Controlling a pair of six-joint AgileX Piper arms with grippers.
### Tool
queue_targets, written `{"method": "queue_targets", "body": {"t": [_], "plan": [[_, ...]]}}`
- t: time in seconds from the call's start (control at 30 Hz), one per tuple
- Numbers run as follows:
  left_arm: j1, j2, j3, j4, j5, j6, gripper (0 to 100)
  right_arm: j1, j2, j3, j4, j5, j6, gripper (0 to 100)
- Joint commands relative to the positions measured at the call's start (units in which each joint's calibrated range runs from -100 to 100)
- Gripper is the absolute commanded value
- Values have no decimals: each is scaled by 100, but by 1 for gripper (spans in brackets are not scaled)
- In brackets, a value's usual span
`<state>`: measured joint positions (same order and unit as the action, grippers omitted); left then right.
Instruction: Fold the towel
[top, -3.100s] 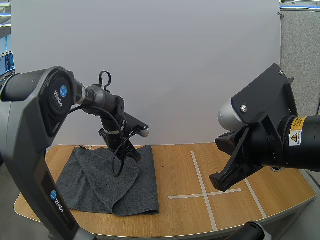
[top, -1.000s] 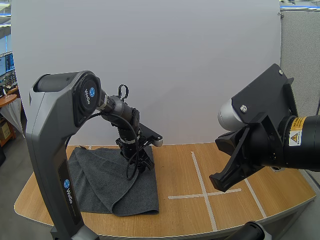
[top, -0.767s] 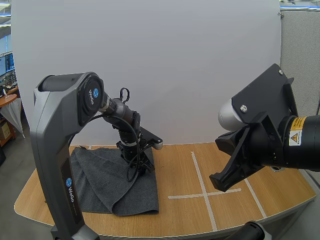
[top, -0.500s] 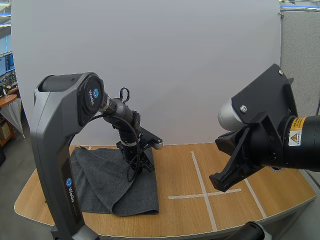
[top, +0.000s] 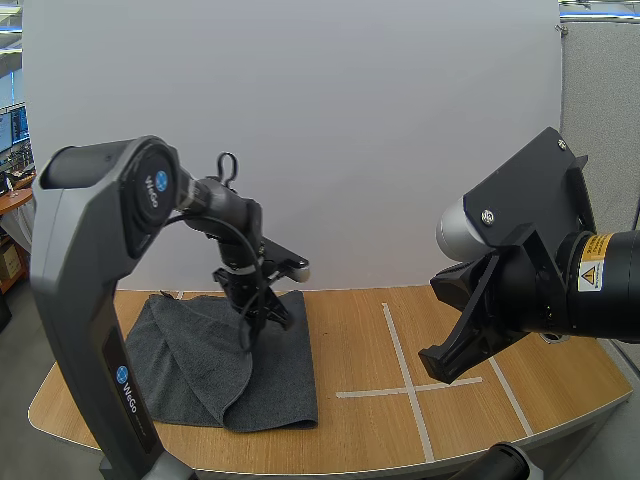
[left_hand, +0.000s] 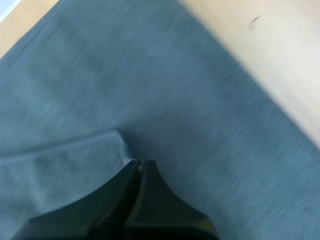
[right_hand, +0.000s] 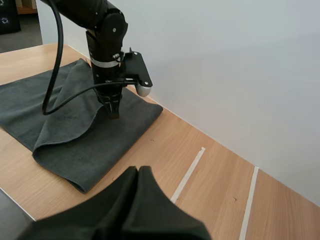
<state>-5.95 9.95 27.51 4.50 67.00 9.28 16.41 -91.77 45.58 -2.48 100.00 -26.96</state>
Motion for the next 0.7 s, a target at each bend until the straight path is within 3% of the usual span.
{"method": "queue_targets", "body": {"t": [0.0, 0.3, 0.67], "plan": [[205, -321, 286, -45, 135, 24, 0, -19, -37, 13, -17, 0, 11, 0], [695, -1035, 1088, -45, -5, 298, 0, -19, -37, 13, -17, 0, 11, 0], [1562, -1622, 1696, -101, -414, 998, 0, -19, -37, 13, -17, 0, 11, 0]]}}
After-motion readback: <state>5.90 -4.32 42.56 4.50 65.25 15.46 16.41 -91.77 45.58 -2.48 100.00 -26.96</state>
